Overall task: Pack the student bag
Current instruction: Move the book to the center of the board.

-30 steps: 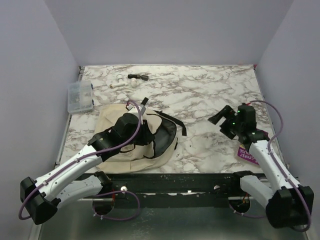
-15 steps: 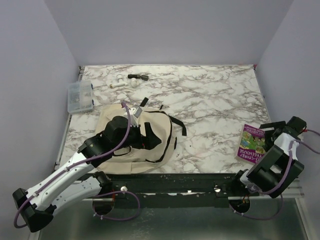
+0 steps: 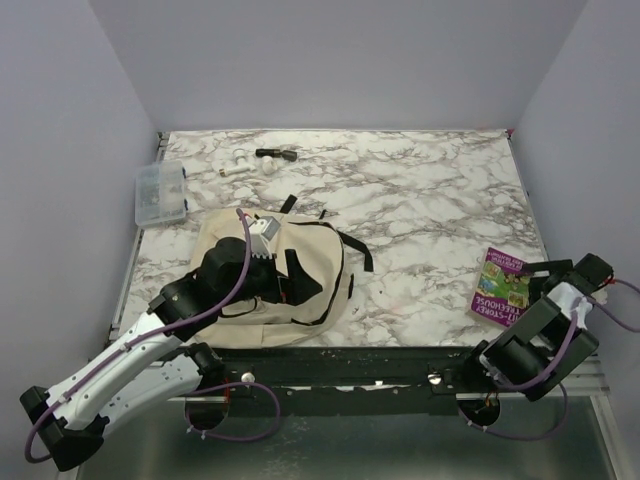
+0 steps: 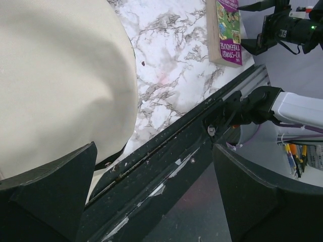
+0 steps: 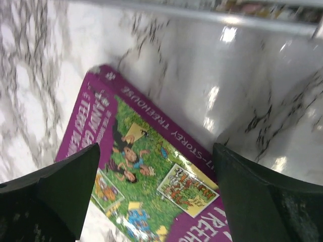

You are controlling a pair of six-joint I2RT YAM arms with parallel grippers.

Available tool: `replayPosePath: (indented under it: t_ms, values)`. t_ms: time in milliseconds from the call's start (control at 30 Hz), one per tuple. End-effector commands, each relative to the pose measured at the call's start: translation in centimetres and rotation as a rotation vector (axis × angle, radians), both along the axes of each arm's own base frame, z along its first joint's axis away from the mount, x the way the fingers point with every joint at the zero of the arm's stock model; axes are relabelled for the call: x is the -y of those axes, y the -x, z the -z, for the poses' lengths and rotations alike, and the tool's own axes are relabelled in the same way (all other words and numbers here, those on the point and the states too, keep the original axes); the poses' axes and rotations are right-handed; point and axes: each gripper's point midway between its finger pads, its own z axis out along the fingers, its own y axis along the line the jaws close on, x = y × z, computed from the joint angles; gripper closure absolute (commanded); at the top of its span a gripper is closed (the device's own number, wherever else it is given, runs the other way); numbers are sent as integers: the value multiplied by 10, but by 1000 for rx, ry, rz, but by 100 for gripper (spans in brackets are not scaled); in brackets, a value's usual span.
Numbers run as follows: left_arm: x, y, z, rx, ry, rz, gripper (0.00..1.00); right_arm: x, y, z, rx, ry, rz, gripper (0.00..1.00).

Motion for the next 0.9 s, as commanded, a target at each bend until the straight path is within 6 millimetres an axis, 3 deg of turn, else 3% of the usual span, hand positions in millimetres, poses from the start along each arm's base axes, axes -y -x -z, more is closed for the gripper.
replayPosePath:
  t_ms: [0,100,300,367,433,700,867]
  values:
    - [3,2,3,-24,10,11,2,-55,-14,-11,106,-75,-162,5]
    - [6,0,4,-32,10,11,2,-101,-40,-27,162,-74,-298,5]
    - [12,0,4,-61,31,14,2,-233,-106,-45,181,-45,-769,5]
    - [14,1,5,-73,35,19,2,-249,-114,-43,129,-39,-858,5]
    - [15,2,3,-76,39,30,2,-246,-118,-42,94,-15,-890,5]
    - [18,2,-1,-81,36,47,1,-204,-137,-53,-4,230,-937,1]
    - [21,2,-6,-89,45,55,2,-166,-159,-56,-29,270,-879,1]
